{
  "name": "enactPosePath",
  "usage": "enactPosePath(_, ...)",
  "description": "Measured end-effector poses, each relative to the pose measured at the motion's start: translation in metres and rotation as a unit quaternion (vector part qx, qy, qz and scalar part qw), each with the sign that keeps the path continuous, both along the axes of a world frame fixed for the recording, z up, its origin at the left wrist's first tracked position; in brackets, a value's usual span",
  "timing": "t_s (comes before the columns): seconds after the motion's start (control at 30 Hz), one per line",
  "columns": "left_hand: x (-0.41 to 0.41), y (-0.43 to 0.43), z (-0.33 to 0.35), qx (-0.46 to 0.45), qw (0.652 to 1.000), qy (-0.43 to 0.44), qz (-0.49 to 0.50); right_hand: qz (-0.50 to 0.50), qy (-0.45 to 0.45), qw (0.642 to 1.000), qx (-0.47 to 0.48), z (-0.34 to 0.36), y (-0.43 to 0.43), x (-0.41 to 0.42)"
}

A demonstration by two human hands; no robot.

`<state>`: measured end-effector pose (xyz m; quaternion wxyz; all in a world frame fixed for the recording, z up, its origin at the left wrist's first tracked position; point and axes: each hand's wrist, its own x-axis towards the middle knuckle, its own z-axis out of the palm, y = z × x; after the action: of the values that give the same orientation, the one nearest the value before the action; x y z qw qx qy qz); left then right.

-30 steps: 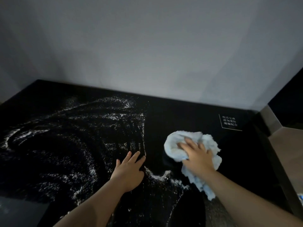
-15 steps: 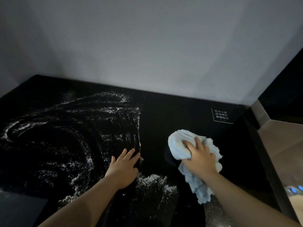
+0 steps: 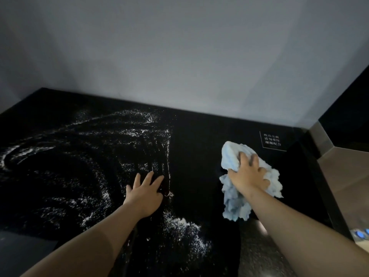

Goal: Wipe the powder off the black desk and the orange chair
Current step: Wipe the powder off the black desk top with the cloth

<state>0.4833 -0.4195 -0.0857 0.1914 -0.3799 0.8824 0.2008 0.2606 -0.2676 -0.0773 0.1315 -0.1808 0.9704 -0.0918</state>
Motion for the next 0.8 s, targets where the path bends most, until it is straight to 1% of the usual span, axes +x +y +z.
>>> enactPosePath(0.07, -0.006, 0.001, -0.002, -0.005, 1.000, -0.012, 0.006, -0.011, -0.005, 0.999, 0.030, -0.010, -0.014, -0.008)
enactPosePath(0.13, -0.009, -0.001, -0.005, -0.014, 1.000, -0.012, 0.004, 0.012, 0.008, 0.999, 0.033, -0.015, -0.033, -0.017)
enactPosePath(0.2, -0.009, -0.007, -0.007, -0.020, 1.000, -0.009, -0.005, 0.063, 0.007, 0.997, 0.037, -0.015, -0.056, -0.021)
enactPosePath(0.27, -0.009, -0.015, -0.008, -0.005, 1.000, -0.008, -0.011, 0.143, 0.007, 0.989, 0.047, -0.016, -0.073, -0.013)
enactPosePath(0.33, -0.010, -0.019, -0.008, 0.009, 1.000, -0.008, -0.012, 0.239, 0.026, 0.970, 0.046, -0.017, -0.072, 0.007)
enactPosePath(0.4, -0.009, -0.021, -0.007, 0.008, 1.000, -0.015, -0.025, 0.334, 0.036, 0.942, 0.018, -0.019, -0.054, 0.031)
enactPosePath(0.43, -0.008, -0.021, -0.008, 0.005, 0.999, -0.017, -0.034, 0.383, 0.024, 0.923, -0.005, -0.021, -0.040, 0.041)
enactPosePath(0.5, -0.006, -0.022, -0.009, 0.000, 0.999, -0.021, -0.046, 0.463, -0.045, 0.884, -0.049, -0.016, -0.013, 0.056)
enactPosePath(0.53, -0.005, -0.023, -0.009, -0.002, 0.998, -0.024, -0.052, 0.475, -0.084, 0.873, -0.075, -0.012, -0.005, 0.058)
enactPosePath(0.57, -0.004, -0.023, -0.009, -0.002, 0.998, -0.026, -0.056, 0.463, -0.094, 0.875, -0.108, -0.010, -0.003, 0.054)
enactPosePath(0.6, -0.003, -0.023, -0.010, -0.001, 0.998, -0.026, -0.057, 0.423, -0.068, 0.893, -0.136, -0.009, -0.004, 0.045)
enactPosePath(0.63, -0.003, -0.023, -0.010, 0.002, 0.998, -0.024, -0.057, 0.360, -0.010, 0.922, -0.141, -0.008, -0.010, 0.032)
enactPosePath(0.67, -0.003, -0.023, -0.010, 0.003, 0.998, -0.022, -0.057, 0.288, 0.053, 0.950, -0.109, -0.006, -0.017, 0.016)
enactPosePath(0.7, -0.003, -0.023, -0.010, 0.003, 0.998, -0.022, -0.058, 0.223, 0.083, 0.970, -0.043, -0.003, -0.025, 0.002)
enactPosePath(0.73, -0.002, -0.023, -0.011, 0.001, 0.998, -0.022, -0.057, 0.177, 0.076, 0.981, 0.017, -0.004, -0.032, -0.005)
enactPosePath(0.77, -0.002, -0.023, -0.011, 0.000, 0.998, -0.023, -0.056, 0.156, 0.056, 0.985, 0.048, -0.010, -0.037, -0.007)
enactPosePath(0.8, -0.002, -0.024, -0.011, -0.004, 0.998, -0.025, -0.057, 0.153, 0.042, 0.986, 0.055, -0.016, -0.039, -0.002)
